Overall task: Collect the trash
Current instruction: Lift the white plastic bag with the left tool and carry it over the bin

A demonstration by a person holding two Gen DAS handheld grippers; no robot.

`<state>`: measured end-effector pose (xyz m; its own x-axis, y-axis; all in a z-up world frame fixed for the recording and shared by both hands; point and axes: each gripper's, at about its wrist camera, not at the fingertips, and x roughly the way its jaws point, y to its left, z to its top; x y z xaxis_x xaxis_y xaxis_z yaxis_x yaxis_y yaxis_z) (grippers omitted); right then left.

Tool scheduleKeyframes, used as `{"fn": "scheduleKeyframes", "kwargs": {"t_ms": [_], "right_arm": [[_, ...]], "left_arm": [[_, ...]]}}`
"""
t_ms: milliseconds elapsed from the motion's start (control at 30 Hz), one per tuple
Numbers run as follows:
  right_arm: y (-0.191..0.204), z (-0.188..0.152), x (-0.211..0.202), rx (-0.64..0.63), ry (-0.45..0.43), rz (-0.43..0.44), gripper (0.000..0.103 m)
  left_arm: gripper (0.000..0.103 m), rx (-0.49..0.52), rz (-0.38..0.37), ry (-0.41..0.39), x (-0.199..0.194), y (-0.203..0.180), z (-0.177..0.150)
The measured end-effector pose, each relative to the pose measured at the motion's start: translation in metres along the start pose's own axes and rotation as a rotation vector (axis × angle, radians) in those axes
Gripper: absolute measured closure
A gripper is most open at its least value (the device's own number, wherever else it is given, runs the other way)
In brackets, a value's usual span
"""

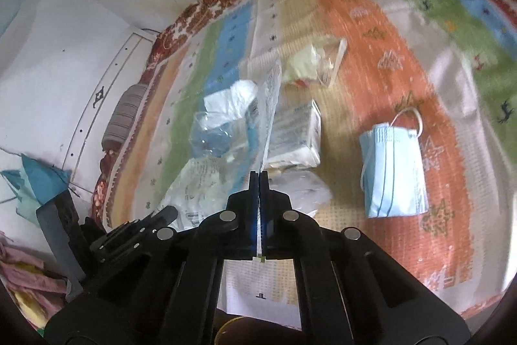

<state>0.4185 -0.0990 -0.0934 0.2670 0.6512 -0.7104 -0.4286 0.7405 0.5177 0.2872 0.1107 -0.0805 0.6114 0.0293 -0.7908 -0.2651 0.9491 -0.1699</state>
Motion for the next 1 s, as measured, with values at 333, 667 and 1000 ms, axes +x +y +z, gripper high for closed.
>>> {"fn": "scheduleKeyframes", "kwargs": {"t_ms": [333, 667, 1000], "right_arm": [[0.031, -0.007, -0.047, -0.081, -0.081, 0.024, 0.103], [0.062, -0.028, -0.097, -0.29, -0.127, -0.112, 0.103], [0.09, -0.069, -0.137, -0.414, -0.157, -0.15, 0.103]], "left_arm": [[0.095, -0.087, -0.017, -0.047, -0.036, 0.007, 0.01], [0.096, -0.117, -0.055, -0.083, -0.081, 0.003, 0.007], [0.096, -0.11, -0.109, -0.103, -0.124, -0.017, -0.007]]}}
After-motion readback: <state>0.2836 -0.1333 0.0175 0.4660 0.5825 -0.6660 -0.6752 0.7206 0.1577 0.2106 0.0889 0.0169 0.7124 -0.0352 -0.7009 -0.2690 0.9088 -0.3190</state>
